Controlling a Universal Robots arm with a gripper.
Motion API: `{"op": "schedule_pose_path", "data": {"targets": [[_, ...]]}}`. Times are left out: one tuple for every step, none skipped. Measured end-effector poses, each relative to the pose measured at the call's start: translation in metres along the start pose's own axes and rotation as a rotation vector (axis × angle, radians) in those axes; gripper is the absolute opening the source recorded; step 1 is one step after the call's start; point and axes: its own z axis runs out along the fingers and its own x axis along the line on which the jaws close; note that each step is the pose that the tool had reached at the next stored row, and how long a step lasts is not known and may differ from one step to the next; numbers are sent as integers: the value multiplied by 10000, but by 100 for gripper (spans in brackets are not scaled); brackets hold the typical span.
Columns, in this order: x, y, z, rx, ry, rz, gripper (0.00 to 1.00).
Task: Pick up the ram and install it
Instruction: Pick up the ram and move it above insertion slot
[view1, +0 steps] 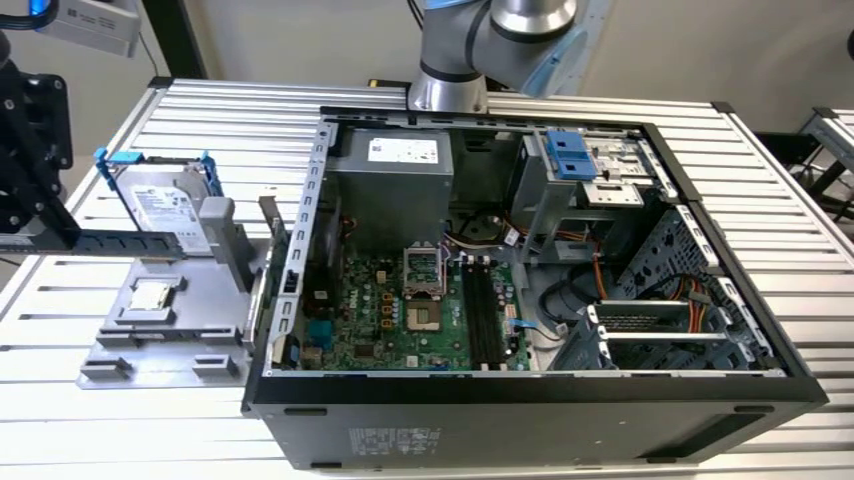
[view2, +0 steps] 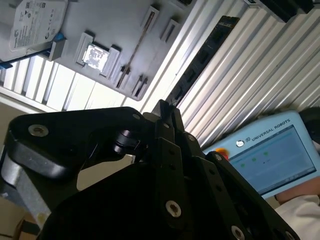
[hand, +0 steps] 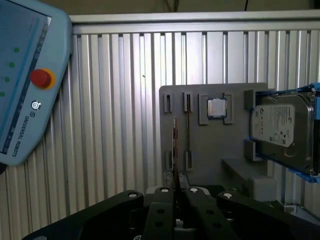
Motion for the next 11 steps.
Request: {"op": "schedule_pose_path", "data": {"targets": [[0, -18, -1, 0, 1, -1, 0], [-2, -42, -1, 0, 1, 1, 0], [-3, -69, -2, 0, 1, 0, 0], [-4, -98, -2, 0, 1, 0, 0], [-4, -125, -3, 0, 1, 0, 0], [-5, -157, -3, 0, 0, -1, 0], [-6, -187, -4, 0, 0, -1, 0], [-7, -214, -4, 0, 0, -2, 0], [-8, -243, -5, 0, 1, -2, 0], [-9, -273, -6, -1, 1, -3, 0], [-10, -301, -7, -1, 1, -3, 0]]}}
